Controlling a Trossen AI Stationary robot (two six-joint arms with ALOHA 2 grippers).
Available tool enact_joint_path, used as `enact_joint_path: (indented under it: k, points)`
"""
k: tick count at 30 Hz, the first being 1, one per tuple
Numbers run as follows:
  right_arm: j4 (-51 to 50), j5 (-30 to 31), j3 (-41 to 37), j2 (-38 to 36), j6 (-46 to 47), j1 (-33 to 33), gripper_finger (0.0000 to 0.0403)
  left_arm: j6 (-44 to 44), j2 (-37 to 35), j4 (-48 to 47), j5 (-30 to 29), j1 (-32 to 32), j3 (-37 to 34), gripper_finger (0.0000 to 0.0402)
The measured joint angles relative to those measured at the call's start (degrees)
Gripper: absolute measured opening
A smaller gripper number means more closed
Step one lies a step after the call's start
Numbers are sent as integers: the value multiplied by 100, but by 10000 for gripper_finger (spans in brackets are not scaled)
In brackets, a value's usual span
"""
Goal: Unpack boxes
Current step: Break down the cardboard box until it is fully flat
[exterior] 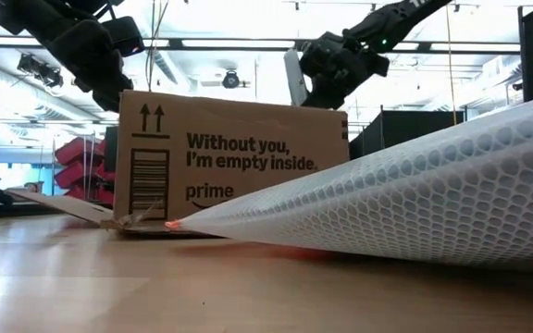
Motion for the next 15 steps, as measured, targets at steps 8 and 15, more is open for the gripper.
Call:
enact_joint_path:
  k: [8, 15]
  points:
    - [50, -109, 0, -421, 209, -34, 40, -196, 3, 43, -49, -1, -5, 249]
    - [367, -197, 0, -393, 296, 142, 40, -453, 5, -2, -121, -2, 73, 248]
